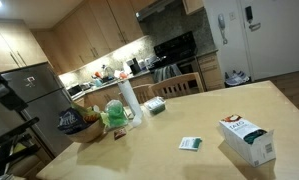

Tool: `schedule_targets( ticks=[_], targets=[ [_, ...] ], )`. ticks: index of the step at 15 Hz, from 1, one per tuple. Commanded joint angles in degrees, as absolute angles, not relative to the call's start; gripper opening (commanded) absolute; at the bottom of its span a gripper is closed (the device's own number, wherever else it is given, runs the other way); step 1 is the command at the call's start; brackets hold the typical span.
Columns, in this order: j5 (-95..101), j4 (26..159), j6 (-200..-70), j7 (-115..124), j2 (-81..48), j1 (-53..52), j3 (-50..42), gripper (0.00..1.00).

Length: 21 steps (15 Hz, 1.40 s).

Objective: Take the white object from the table and place it in the box on the table

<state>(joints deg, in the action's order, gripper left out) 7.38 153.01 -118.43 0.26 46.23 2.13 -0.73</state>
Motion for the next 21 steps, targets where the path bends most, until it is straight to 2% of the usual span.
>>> schedule_targets(
  ticks=[1,9,10,13,17,21],
  targets=[
    [7.03,148.28,-123.51,-4.45,42.55,1.78,-3.97,1.0],
    [7.68,130.79,-118.41,-3.64,22.95,4.49,-6.27,1.0],
    [7.08,137.52,-122.22,-4.7,29.67,4.16,-6.55,1.0],
    [7.23,132.77,-120.96,-4.55,23.52,4.43,-6.49,1.0],
    [12.91,133.91,-122.83,-2.53,23.34,5.46,-4.28,1.0],
    [17.75,126.68,-122.43,11.42,15.52,8.29,-1.9,1.0]
  ],
)
